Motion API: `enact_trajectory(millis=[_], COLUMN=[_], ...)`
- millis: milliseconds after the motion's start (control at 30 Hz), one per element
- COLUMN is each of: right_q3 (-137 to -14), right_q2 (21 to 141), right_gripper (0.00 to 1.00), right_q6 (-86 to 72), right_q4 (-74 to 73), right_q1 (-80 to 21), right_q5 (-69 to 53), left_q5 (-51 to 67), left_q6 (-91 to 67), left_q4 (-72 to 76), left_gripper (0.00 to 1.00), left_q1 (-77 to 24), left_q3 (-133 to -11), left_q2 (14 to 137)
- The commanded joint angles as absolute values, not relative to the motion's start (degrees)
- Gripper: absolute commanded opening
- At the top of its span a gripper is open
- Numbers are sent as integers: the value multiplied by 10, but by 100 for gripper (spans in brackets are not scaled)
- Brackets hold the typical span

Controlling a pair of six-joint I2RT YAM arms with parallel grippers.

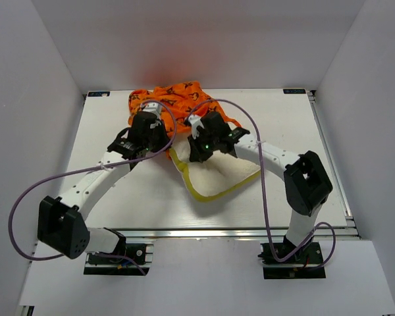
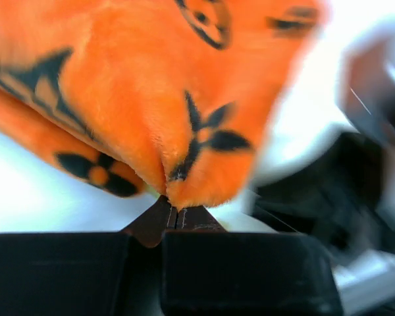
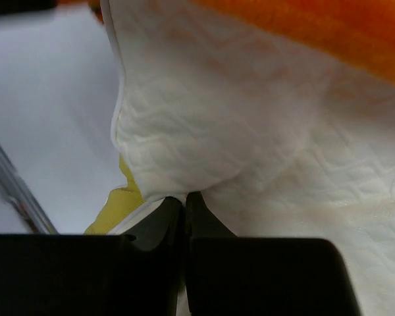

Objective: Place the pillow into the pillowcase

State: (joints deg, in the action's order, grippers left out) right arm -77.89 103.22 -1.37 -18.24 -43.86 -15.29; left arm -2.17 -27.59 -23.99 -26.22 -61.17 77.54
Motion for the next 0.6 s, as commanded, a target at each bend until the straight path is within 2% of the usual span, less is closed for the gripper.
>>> enact_trajectory(millis=[0, 167, 233, 400, 467, 567], right_q3=[-883, -1018, -1033, -935, -899, -822], right_q2=[1032, 1033, 1024, 991, 993, 984], right_gripper=[0, 0, 0, 0, 0, 0], right_q6=[-84, -116, -109, -81, -79, -85], right_q4=[-93, -22, -6, 61, 55, 69], right_q1=[-410, -403, -397, -381, -383, -402], right_q5=[-212, -164, -135, -77, -79, -77], left_q5=[90, 105, 97, 112, 123, 142], left_q6=[-312, -330, -327, -377, -401, -418], left_q4=[-238, -254, -263, -191, -176, -172], left_gripper=[0, 0, 0, 0, 0, 0], left_q1=[-301, -335, -338, -339, -349, -371], left_q3=[-681, -723, -701, -612, -634, -728], left_q2=[726, 743, 744, 699, 703, 742])
